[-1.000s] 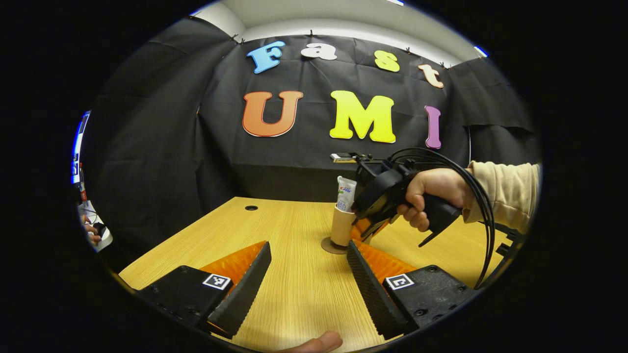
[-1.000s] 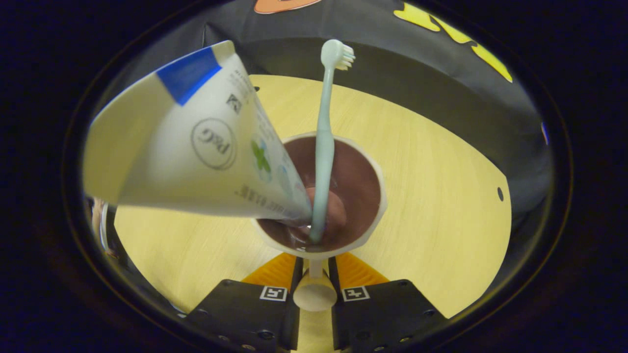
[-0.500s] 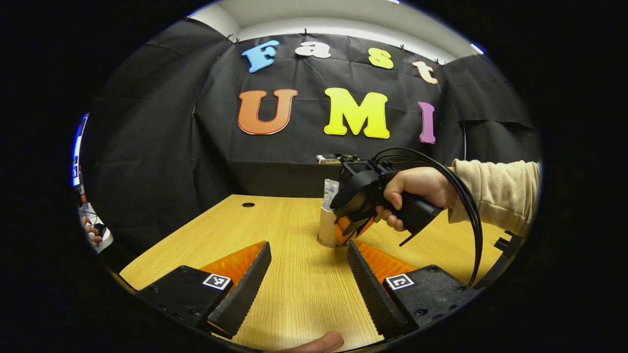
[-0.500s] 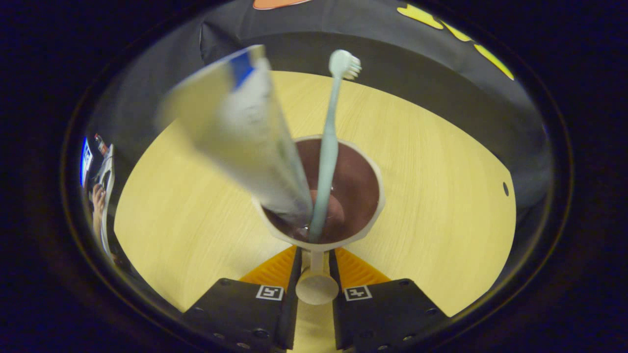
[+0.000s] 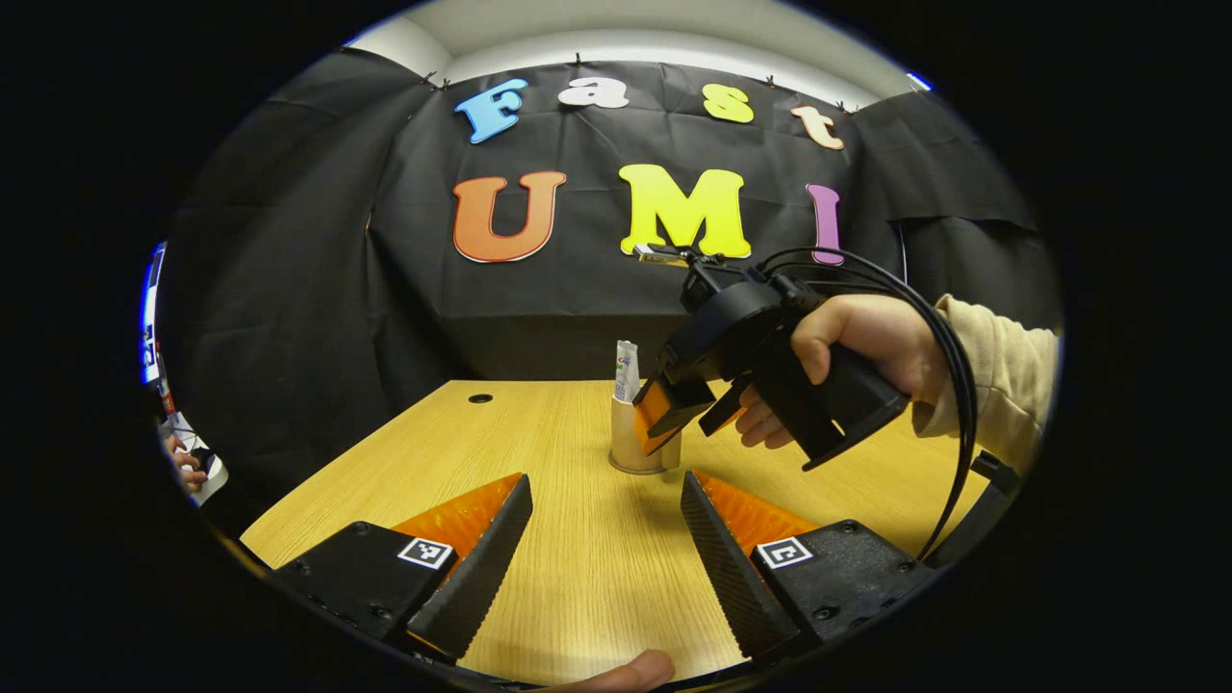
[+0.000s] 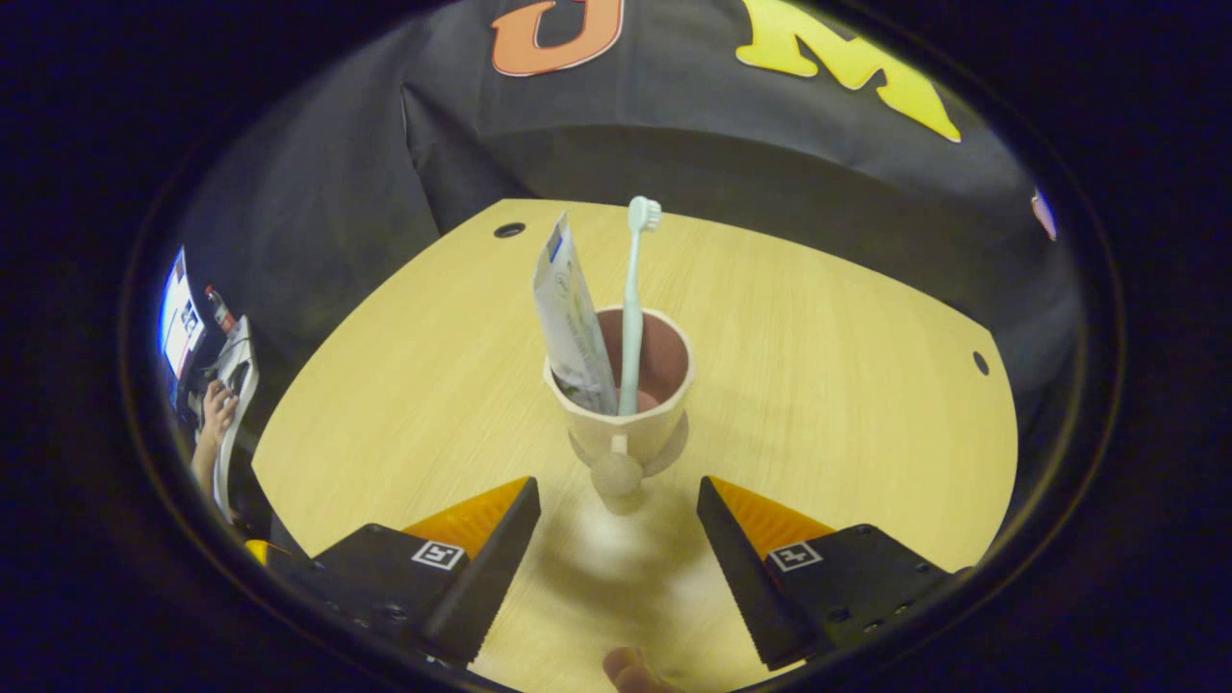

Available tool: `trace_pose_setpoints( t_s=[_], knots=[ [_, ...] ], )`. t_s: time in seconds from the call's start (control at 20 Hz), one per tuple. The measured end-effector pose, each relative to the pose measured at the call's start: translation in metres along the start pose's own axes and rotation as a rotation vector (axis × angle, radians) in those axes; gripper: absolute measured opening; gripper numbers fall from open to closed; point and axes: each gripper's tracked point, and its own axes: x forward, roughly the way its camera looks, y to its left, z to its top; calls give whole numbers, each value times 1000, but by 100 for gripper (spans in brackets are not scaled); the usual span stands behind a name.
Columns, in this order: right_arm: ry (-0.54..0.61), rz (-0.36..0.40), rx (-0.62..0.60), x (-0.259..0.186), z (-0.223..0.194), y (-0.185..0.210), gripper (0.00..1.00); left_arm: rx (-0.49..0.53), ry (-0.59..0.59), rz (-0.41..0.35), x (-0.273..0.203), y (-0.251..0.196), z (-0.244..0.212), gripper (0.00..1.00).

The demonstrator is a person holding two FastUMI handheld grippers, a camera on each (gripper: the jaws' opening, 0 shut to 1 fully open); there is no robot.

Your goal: Put the toothbrush and toothpaste on the desktop into the cup, then pick up the cup and place it on the coaster on the desktop.

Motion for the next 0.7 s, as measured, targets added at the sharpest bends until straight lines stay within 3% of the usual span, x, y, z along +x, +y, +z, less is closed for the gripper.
trace_pose_setpoints(
  t_s=[0.15, 0.3, 0.55, 0.7],
  knots=[
    [-129, 10, -2, -48, 3, -12, 97, -4, -10, -3, -2, -11, 3, 98],
    [-277, -41, 1, -105, 2, -42, 97, -6, -13, 13, -3, -16, 9, 98],
    [-430, -58, 74, -185, -36, -77, 97, -17, -38, 21, -8, -28, 23, 99],
    [-512, -132, 139, -222, -64, -105, 96, -29, -47, 4, -16, -41, 33, 98]
  ],
)
